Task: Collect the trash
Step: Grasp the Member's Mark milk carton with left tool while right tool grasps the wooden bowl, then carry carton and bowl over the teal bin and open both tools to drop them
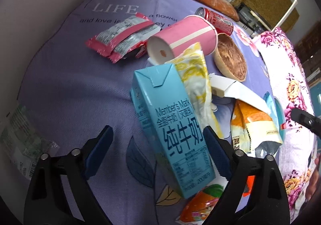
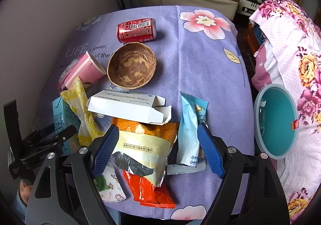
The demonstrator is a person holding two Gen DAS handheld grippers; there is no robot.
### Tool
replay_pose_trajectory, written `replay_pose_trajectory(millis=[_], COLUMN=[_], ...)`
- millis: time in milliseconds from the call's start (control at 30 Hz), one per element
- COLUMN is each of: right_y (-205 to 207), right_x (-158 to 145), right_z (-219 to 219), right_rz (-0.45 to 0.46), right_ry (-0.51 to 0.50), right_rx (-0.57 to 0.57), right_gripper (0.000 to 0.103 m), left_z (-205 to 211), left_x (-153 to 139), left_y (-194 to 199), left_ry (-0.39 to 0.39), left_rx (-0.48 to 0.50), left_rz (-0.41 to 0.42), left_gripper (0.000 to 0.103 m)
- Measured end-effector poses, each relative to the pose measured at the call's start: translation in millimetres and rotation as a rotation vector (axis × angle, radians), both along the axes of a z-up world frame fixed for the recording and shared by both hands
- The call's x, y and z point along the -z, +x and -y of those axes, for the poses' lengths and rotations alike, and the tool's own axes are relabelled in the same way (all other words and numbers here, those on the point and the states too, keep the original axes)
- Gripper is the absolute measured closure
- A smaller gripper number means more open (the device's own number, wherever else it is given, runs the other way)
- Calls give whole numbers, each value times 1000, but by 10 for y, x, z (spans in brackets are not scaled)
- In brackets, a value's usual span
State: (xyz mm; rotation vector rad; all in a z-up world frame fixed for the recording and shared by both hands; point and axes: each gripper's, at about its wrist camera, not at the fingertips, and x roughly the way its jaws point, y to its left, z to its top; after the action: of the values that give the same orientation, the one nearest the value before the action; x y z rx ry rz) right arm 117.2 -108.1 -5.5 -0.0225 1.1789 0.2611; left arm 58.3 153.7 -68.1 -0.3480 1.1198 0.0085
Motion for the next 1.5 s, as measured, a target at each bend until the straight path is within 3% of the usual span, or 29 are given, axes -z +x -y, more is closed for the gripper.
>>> replay_pose_trajectory(millis=[33, 100, 167, 333, 600, 700, 833, 967, 1033, 1067, 1100, 1167, 1500], right_y=[23, 72, 124, 293, 774, 1004, 1233, 1399, 1440, 1443, 1440, 1421, 1233], right_x=[17, 59, 103, 167, 229, 344, 552, 771, 833, 840, 841, 806, 191], right_z=[-14, -34, -61, -112, -125, -152, -202, -234, -243, -245, -246, -215, 180], right_rz=[-4, -12, -23, -35, -18, -45, -87, -129, -134, -118, -109, -103, 120], right_ry=[2, 4, 9, 21, 42, 74, 104, 146, 153, 153, 156, 211, 170], right_rx=[-3, -4, -5, -8, 5, 4, -9, -13, -11, -13, -18, -24, 57], right_gripper=[27, 27, 27, 27, 27, 41, 44, 60, 63, 74, 94, 98, 98], left_z=[-16, -12, -7, -112, -221, -229, -203, -165, -146, -132, -107, -59, 399], left_x=[2, -40, -92, -264, -728, -783, -852, -864, -851, -848, -854, -854, -987], left_y=[-3, -17, -19, 16, 246, 442, 648, 784, 843, 861, 868, 882, 1043], left_ry=[-14, -27, -10, -15, -65, -94, -98, -94, -92, -91, -90, -86, -88], left_rx=[5, 29, 31, 36, 39, 37, 42, 44, 41, 41, 43, 49, 141], left_rz=[8, 31, 44, 80, 206, 224, 247, 245, 240, 239, 238, 236, 261], left_gripper=[21, 51, 60, 62, 62, 62, 62, 62, 62, 62, 62, 62, 62])
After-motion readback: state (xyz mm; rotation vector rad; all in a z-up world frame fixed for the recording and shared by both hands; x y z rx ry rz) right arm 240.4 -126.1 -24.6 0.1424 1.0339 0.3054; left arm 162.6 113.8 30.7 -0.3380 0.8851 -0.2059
